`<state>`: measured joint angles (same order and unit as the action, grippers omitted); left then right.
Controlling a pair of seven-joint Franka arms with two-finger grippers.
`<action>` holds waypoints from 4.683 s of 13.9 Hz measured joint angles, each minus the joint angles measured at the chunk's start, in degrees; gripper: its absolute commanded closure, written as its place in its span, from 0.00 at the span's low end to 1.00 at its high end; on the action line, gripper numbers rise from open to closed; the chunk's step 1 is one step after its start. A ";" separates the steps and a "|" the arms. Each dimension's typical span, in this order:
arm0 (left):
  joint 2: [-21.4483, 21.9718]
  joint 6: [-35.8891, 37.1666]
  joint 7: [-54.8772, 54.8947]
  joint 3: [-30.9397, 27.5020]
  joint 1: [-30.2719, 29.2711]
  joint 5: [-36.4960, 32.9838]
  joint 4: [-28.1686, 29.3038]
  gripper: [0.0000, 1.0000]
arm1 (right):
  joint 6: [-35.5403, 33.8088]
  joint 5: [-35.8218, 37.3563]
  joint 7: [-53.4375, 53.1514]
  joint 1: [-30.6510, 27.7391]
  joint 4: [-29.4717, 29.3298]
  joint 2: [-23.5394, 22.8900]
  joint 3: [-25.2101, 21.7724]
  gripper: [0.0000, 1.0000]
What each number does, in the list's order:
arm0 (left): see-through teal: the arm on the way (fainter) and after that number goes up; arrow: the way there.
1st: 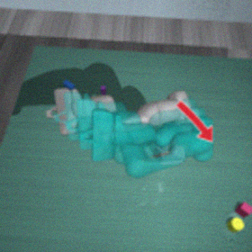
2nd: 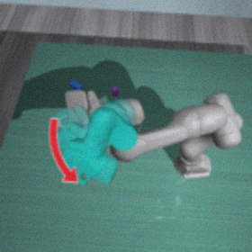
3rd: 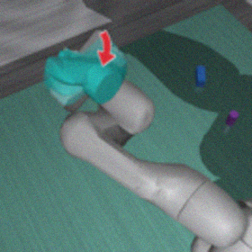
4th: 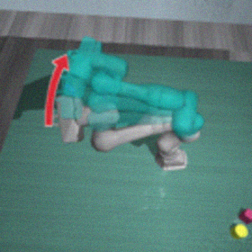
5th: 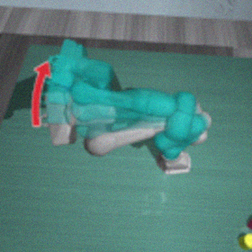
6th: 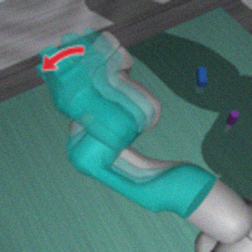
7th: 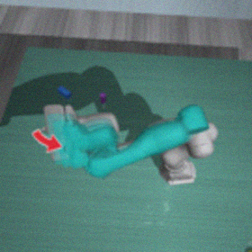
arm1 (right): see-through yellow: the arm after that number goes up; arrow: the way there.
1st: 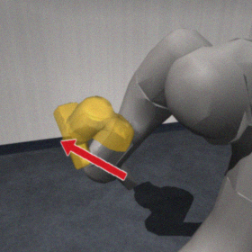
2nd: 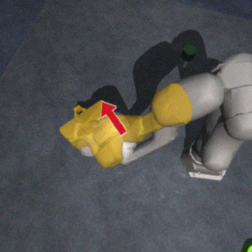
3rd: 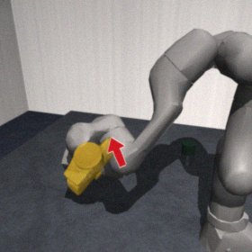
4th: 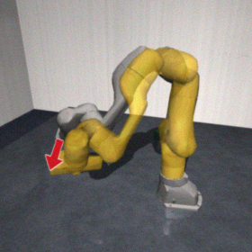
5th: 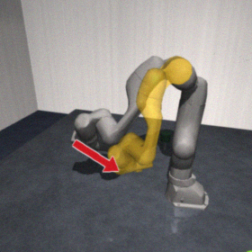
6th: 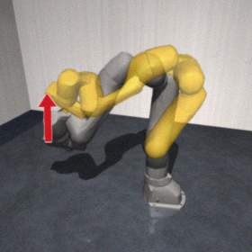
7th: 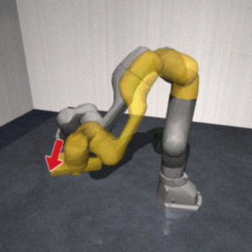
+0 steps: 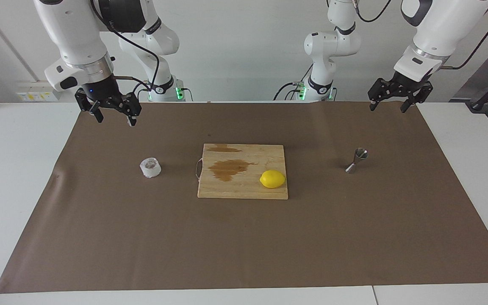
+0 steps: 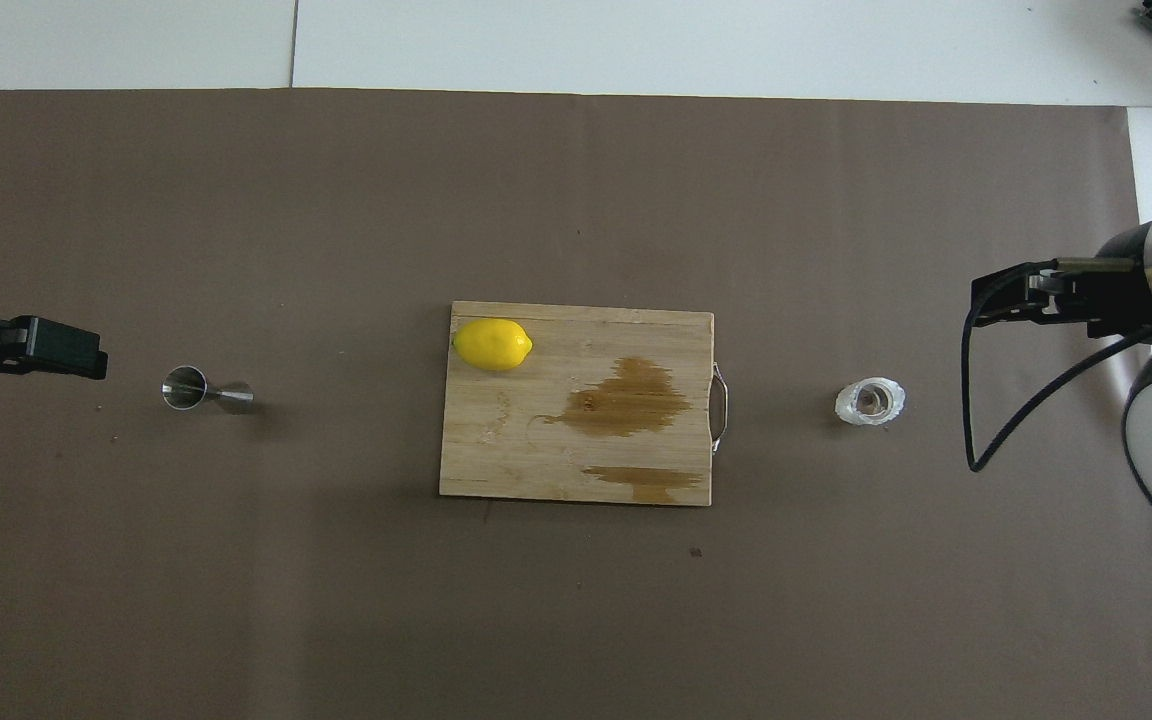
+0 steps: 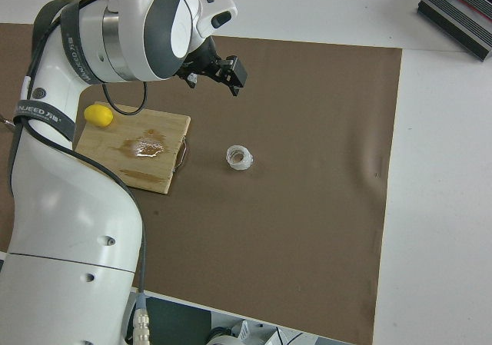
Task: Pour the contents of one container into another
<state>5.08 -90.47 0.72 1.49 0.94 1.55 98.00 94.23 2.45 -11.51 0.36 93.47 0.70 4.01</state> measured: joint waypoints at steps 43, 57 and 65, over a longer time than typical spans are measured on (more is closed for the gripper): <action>-27.61 4.30 -41.79 -0.74 -18.96 40.49 4.19 0.00 | 0.00 0.00 0.00 0.00 0.00 0.01 0.00 0.00; -27.61 4.17 -42.48 -0.58 -20.48 42.76 6.79 0.00 | 0.00 0.00 0.00 0.00 0.00 0.02 0.00 0.00; -27.61 4.88 -42.48 -0.53 -20.49 43.69 6.96 0.10 | 0.00 0.00 0.00 0.00 0.01 0.02 0.00 0.00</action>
<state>-22.53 -85.58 -41.76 0.96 -19.56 45.24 104.95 94.23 2.45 -11.51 0.35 93.47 0.72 4.01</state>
